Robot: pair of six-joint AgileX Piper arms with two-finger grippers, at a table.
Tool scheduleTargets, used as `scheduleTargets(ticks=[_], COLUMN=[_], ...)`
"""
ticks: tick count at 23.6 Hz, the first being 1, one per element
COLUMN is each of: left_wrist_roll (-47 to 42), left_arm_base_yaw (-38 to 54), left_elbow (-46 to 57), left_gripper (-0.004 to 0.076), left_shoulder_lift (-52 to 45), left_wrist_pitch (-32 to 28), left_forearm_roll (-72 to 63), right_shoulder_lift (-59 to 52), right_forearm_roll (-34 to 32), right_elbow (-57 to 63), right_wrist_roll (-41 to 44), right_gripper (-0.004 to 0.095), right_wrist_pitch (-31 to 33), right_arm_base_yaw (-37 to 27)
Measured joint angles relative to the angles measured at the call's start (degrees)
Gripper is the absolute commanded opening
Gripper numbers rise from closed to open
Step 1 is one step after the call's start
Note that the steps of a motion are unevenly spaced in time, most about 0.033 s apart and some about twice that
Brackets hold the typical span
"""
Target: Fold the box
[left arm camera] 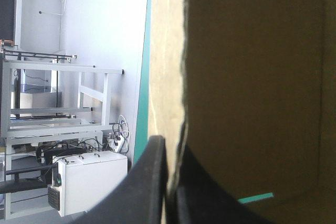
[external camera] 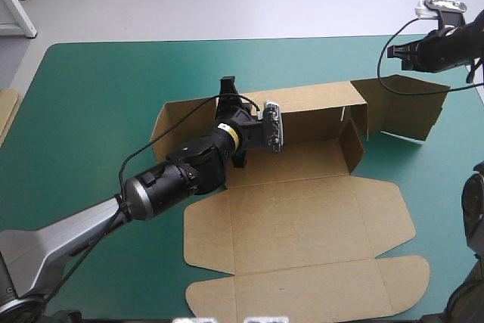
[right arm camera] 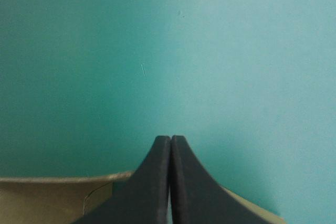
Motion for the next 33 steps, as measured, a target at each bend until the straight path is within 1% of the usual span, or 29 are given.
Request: scheduleTargets(ticks=[9,13,20,24,25,28,30,33], left_wrist_roll=[0.19,0.19,0.02,-0.09,-1.44,-4.62,-9.50,-11.54], left_arm_base_yaw=[-0.24,-0.24,-0.30,-0.30,-0.30,-0.30,-0.30,-0.30], left_elbow=[0.06,0.06,0.06,0.31,1.26,4.16,6.26,6.56], left_gripper=[-0.0010,-0.0010,-0.0010,-0.0010,-0.0010,-0.0010,-0.0010,-0.0010], left_shoulder_lift=[0.00,0.00,0.00,0.17,0.17,0.17,0.17,0.17], left_wrist_pitch=[0.00,0.06,0.11,-0.08,-0.75,-2.34,-3.34,-3.51], left_forearm_roll=[0.25,0.35,0.69,2.16,4.26,10.07,15.40,17.58], right_shoulder_lift=[11.26,12.71,10.49,7.63,6.34,4.60,2.86,0.42], right_forearm_roll=[0.51,1.59,2.62,3.28,3.48,4.33,4.74,4.68], right_elbow=[-8.46,-9.05,-8.20,-3.85,-0.91,2.97,5.34,8.10], right_wrist_roll=[-1.13,-2.46,-3.34,-4.00,-5.01,-6.10,-6.34,-6.87], right_gripper=[-0.0020,-0.0020,-0.0019,-0.0020,-0.0020,-0.0019,-0.0019,-0.0020], right_wrist_pitch=[-0.16,2.67,3.68,3.62,3.61,3.72,3.59,3.59], right_arm_base_yaw=[0.00,0.00,0.00,-0.05,-0.05,-0.05,-0.05,-0.10])
